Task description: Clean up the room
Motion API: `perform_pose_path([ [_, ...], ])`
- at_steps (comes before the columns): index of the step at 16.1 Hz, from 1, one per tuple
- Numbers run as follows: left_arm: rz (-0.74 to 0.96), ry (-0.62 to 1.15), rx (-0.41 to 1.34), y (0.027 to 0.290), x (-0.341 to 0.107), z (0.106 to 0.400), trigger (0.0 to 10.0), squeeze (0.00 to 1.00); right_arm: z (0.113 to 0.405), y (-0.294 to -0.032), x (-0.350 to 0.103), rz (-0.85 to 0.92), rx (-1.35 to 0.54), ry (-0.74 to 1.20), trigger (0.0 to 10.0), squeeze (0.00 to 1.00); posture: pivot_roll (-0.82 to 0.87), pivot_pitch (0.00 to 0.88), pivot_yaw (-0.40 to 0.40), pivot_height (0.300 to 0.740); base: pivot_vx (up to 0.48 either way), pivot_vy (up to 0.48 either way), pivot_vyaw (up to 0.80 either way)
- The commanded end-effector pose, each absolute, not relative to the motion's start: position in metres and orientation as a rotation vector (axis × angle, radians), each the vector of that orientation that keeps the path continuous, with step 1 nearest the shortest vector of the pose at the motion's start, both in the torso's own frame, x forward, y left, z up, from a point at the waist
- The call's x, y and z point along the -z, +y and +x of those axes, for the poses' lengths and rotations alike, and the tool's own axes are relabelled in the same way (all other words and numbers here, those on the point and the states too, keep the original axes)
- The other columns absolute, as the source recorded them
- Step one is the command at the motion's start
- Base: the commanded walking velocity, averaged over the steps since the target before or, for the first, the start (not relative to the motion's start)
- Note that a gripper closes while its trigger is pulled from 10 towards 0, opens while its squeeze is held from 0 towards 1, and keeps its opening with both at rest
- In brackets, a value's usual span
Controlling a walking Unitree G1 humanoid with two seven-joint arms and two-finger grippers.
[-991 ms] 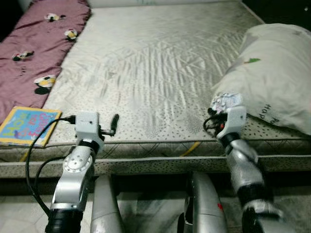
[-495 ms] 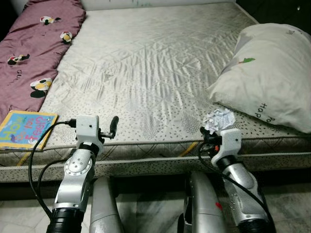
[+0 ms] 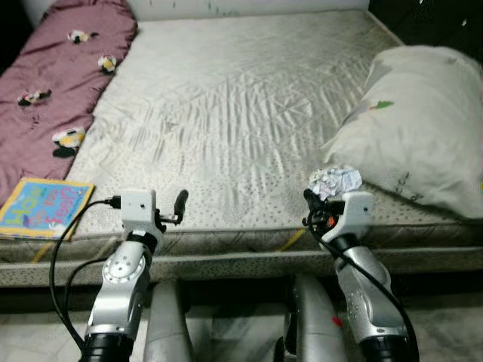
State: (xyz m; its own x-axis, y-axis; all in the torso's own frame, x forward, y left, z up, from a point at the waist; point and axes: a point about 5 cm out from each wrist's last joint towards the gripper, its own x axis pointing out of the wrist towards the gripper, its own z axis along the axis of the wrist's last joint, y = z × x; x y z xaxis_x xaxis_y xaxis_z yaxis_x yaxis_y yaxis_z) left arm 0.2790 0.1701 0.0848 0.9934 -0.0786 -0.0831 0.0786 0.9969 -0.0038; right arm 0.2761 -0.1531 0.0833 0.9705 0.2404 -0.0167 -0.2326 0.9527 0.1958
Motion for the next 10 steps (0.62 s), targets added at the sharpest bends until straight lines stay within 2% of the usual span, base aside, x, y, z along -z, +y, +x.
perform_pose_path([
  [1,-0.003,0.063,0.034,0.178,-0.089,0.282,10.0,0.0,0.28,-0.15,-0.095,0.194,-0.265,0.01,10.0,0.0,-0.02,0.0,-0.003,0.629,0.0,0.0,0.0],
  [8,-0.015,0.062,0.064,0.168,-0.091,0.285,10.0,0.0,0.281,-0.146,-0.1,0.215,-0.228,0.009,10.0,0.0,-0.05,0.0,0.029,0.704,0.0,0.0,0.0],
  [10,-0.007,0.069,0.06,0.169,-0.09,0.284,10.0,0.0,0.28,-0.155,-0.091,0.087,-0.111,0.072,10.0,0.0,-0.06,0.0,0.029,0.713,0.0,0.0,0.0],
])
